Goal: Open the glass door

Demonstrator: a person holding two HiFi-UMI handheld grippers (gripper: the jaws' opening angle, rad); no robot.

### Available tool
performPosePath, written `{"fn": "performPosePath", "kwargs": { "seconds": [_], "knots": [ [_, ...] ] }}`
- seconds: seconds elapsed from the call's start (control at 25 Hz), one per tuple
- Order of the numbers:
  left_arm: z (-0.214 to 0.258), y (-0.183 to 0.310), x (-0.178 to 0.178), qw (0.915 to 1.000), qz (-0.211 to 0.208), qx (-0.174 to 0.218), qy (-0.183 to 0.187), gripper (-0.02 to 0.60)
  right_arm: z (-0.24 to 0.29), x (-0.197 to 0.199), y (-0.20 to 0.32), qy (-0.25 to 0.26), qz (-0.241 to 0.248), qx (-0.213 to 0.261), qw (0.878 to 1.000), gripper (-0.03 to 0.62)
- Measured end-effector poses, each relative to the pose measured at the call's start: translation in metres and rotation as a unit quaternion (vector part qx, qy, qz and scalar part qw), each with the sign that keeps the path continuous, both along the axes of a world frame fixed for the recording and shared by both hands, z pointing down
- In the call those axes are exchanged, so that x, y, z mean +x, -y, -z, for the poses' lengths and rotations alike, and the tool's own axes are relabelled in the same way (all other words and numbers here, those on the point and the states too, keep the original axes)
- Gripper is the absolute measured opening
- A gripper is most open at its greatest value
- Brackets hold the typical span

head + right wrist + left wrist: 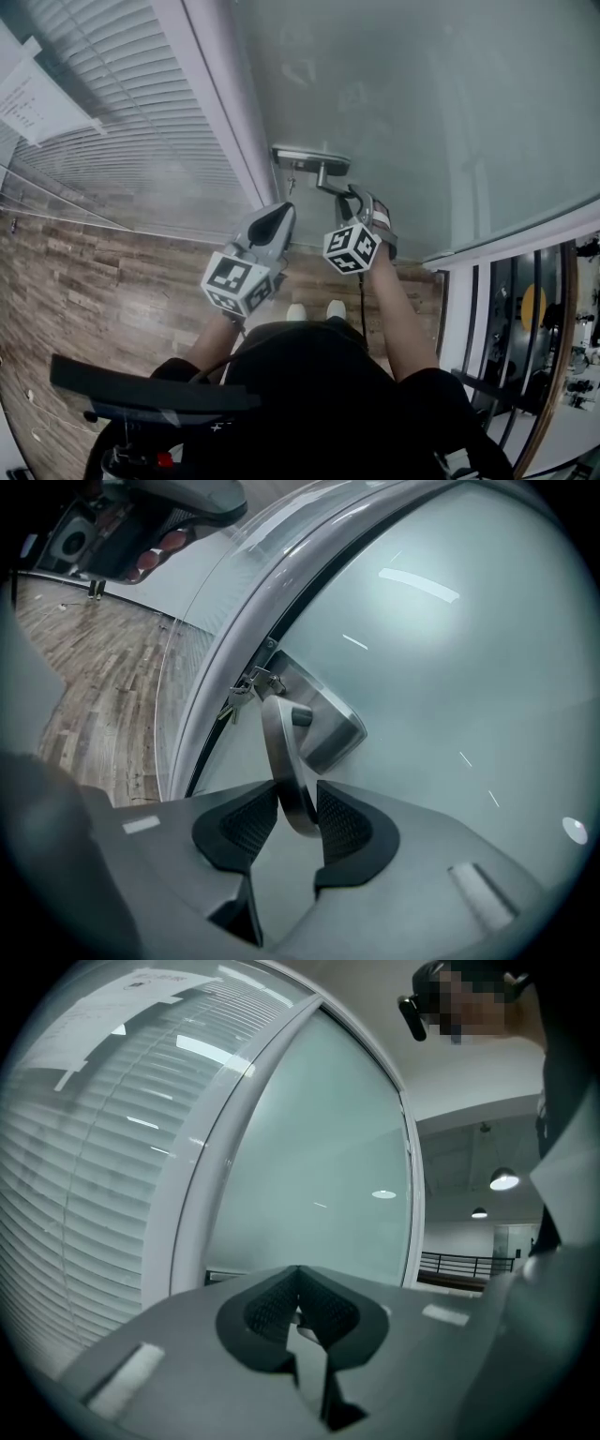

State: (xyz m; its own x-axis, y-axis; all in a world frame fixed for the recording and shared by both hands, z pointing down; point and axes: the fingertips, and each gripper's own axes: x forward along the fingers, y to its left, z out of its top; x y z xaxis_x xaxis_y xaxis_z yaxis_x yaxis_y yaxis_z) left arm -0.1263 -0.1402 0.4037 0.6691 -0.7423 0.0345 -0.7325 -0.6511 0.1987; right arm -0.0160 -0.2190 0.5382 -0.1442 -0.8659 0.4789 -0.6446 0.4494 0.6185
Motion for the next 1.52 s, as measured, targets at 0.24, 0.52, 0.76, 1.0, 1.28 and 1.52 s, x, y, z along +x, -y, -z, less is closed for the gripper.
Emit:
{"fn": "performPosePath", "kwargs": {
  "seconds": [0.24,0.52,0.76,1.0,1.28,1.52],
  "knots": [
    [0.000,0.001,-0.009,1.0000,-0.006,0.003,0.001,0.001,0.001,0.002,0.010,-0.007,-0.005,0.002,1.000,0.129],
    [-0.006,0.003,-0.010,0.9999,-0.013,0.002,-0.004,0.002,-0.003,0.008,0.026,-0.015,-0.012,-0.004,1.000,0.129],
    [0.003,0.010,-0.015,0.9999,-0.013,0.001,-0.010,0.000,0.004,0.011,0.044,-0.040,-0.015,0.000,0.999,0.129],
    [0.002,0.019,-0.008,0.9997,-0.020,0.002,-0.012,0.002,0.016,0.016,0.061,-0.096,-0.003,0.016,0.995,0.135],
    [0.013,0.038,0.002,0.9997,-0.017,0.001,-0.019,0.002,0.032,0.019,0.088,-0.108,0.011,0.022,0.994,0.146],
    [0.004,0.062,0.013,0.9993,-0.010,-0.011,-0.033,0.000,0.025,0.022,0.110,-0.101,0.018,0.027,0.994,0.149]
  ]
}}
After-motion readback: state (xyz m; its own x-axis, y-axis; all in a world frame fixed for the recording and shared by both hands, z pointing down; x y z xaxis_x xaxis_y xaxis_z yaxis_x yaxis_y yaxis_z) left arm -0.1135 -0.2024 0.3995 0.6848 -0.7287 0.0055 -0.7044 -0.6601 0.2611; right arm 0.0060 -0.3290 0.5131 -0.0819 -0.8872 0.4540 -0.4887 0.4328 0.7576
